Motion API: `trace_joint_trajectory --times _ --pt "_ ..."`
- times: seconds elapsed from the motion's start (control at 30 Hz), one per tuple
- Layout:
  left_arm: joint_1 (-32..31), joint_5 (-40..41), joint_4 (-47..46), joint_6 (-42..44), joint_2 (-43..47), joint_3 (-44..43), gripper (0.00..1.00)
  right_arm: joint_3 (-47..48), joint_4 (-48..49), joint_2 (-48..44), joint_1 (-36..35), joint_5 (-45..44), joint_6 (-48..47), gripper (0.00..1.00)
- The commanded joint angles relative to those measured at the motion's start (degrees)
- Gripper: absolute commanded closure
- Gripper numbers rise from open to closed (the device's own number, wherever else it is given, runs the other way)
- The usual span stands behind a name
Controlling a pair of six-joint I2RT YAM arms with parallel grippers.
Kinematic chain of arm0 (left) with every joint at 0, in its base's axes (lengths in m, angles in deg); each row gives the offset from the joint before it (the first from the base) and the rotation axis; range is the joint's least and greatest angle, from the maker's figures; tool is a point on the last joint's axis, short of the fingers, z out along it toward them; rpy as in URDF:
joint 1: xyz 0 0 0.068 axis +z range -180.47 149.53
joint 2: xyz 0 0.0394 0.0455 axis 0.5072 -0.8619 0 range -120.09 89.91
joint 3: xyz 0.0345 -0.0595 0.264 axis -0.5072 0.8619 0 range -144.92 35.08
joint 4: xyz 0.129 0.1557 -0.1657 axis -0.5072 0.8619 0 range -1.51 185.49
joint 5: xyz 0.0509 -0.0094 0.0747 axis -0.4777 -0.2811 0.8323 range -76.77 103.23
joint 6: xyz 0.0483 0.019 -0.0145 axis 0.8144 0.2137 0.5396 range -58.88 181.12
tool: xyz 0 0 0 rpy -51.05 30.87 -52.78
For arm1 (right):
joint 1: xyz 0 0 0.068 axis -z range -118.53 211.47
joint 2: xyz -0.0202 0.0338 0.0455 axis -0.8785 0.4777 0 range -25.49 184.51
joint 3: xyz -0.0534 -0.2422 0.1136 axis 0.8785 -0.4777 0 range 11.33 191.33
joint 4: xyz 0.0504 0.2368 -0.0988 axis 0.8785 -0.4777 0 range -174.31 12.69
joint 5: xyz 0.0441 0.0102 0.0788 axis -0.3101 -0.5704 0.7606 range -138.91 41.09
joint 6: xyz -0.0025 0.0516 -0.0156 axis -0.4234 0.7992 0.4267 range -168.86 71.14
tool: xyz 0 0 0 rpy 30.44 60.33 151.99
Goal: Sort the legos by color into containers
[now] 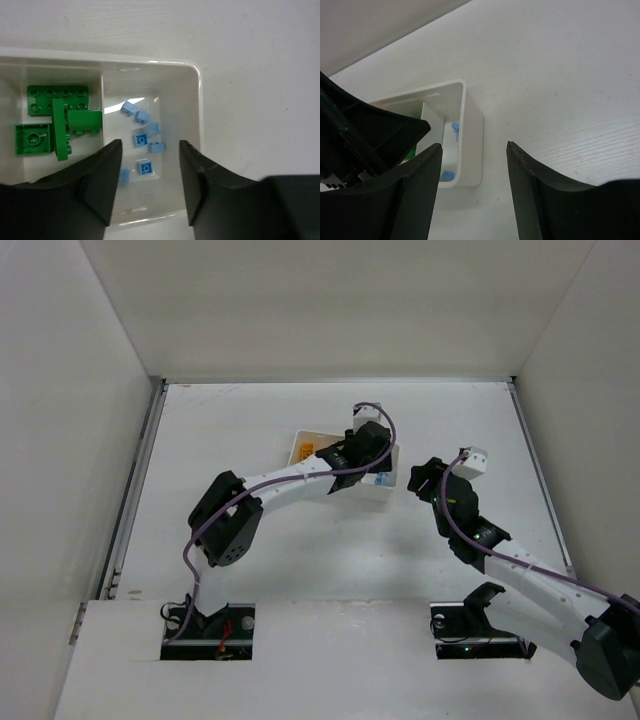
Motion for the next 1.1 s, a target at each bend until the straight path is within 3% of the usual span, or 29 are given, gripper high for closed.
trace_joint_trajectory --times 0.0,0.23,0.3,0.57,0.67,0.7,0.73,0.9,1.07 --pt "0.94 0.43 -2.3 1.52 5.74 -1.0 0.47 -0.09 0.43 -0.35 0.32 -0.06 0.51 0.4" --pt "5.42 4.21 -4.67 1.7 22.42 16.99 0.24 -0.53 0.43 -0.7 0.75 -0.15 1.04 0.4" --pt "7.27 5.52 -4.76 1.35 28.83 23.5 0.0 -0.7 0.61 -0.44 1.02 -0.15 1.3 0.4" --pt "17.01 10.9 2.78 -5.93 59.51 48.82 0.0 -1.14 1.13 0.61 1.63 -1.2 1.83 0.36" --pt "22.72 10.02 8.84 -9.27 68.82 55.06 0.0 -1.75 1.4 0.27 2.42 -2.0 2.53 0.22" --pt "24.57 9.49 11.12 -10.15 71.21 56.65 0.0 -2.1 1.66 0.0 2.69 -2.26 2.8 0.04" --pt "25.89 8.96 12.89 -10.69 72.88 57.54 0.0 -2.46 2.01 -0.26 3.04 -2.52 2.8 0.0" --pt "33.72 6.94 24.23 -13.06 78.08 59.13 0.0 -3.25 0.44 -0.88 4.36 -4.2 3.85 0.0" --pt "33.03 6.41 25.73 -16.14 79.4 58.25 0.0 -2.2 -6.15 -3.95 4.71 -4.72 5.87 0.0"
